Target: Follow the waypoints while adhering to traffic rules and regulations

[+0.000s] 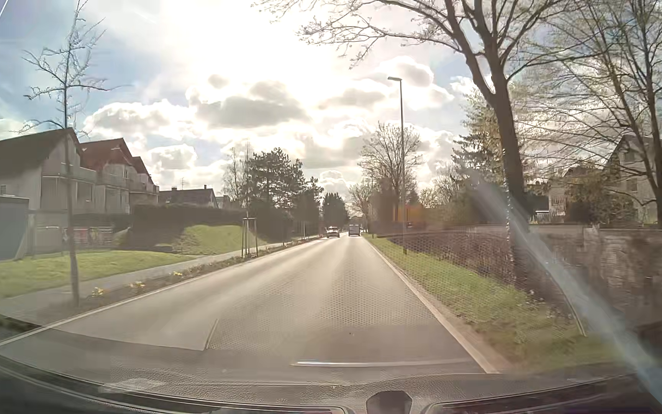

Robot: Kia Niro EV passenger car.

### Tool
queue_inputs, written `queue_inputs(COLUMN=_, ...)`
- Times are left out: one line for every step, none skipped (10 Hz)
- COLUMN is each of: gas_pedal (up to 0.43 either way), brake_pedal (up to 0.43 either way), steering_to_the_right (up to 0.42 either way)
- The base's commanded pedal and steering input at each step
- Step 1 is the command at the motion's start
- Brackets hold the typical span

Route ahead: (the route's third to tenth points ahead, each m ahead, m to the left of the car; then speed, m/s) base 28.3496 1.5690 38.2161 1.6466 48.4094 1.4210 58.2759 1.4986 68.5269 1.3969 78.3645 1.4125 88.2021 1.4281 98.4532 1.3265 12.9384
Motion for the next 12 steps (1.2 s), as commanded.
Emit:
queue_inputs(gas_pedal=0.039, brake_pedal=0.000, steering_to_the_right=-0.001)
queue_inputs(gas_pedal=0.039, brake_pedal=0.000, steering_to_the_right=0.000)
queue_inputs(gas_pedal=0.039, brake_pedal=0.000, steering_to_the_right=-0.001)
queue_inputs(gas_pedal=0.039, brake_pedal=0.000, steering_to_the_right=-0.001)
queue_inputs(gas_pedal=0.039, brake_pedal=0.000, steering_to_the_right=-0.001)
queue_inputs(gas_pedal=0.039, brake_pedal=0.000, steering_to_the_right=-0.001)
queue_inputs(gas_pedal=0.039, brake_pedal=0.000, steering_to_the_right=-0.001)
queue_inputs(gas_pedal=0.039, brake_pedal=0.000, steering_to_the_right=-0.001)
queue_inputs(gas_pedal=0.039, brake_pedal=0.000, steering_to_the_right=-0.001)
queue_inputs(gas_pedal=0.039, brake_pedal=0.000, steering_to_the_right=-0.002)
queue_inputs(gas_pedal=0.039, brake_pedal=0.000, steering_to_the_right=-0.002)
queue_inputs(gas_pedal=0.039, brake_pedal=0.000, steering_to_the_right=-0.002)
